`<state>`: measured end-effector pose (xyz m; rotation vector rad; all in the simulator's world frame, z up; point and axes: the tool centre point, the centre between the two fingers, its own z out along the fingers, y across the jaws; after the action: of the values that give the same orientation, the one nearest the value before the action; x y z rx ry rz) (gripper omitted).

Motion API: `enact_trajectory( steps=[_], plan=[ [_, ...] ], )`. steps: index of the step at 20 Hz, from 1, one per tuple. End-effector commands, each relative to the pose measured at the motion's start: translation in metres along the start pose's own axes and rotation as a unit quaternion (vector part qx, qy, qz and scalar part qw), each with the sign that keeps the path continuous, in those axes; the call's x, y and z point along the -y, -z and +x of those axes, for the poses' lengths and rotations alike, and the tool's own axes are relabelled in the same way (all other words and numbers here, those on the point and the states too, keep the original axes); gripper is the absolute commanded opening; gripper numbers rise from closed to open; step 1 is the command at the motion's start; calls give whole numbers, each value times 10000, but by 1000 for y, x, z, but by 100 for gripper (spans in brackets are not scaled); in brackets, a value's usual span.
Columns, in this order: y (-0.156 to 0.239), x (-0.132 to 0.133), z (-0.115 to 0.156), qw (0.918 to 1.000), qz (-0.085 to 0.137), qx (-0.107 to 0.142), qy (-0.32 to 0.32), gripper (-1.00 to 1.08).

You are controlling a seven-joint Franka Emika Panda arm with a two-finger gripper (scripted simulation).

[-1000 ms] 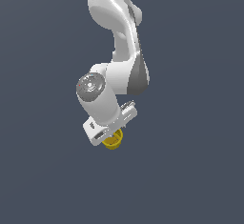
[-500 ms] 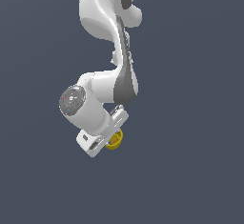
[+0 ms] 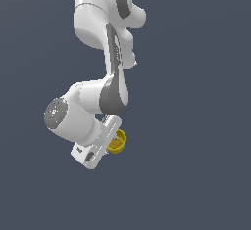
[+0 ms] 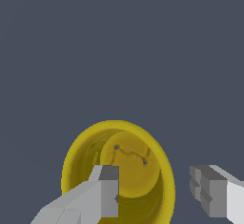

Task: Pick up the object and move it to a goal position.

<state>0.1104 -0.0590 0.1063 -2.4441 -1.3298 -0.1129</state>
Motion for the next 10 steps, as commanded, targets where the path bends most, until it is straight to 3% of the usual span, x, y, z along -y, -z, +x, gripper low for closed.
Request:
enact_trajectory(
  steps=[1, 10],
  plan=[
    [0, -5, -3, 9998, 40, -80, 185, 28],
    [0, -14, -9, 9983, 104, -239, 525, 28]
  ],
)
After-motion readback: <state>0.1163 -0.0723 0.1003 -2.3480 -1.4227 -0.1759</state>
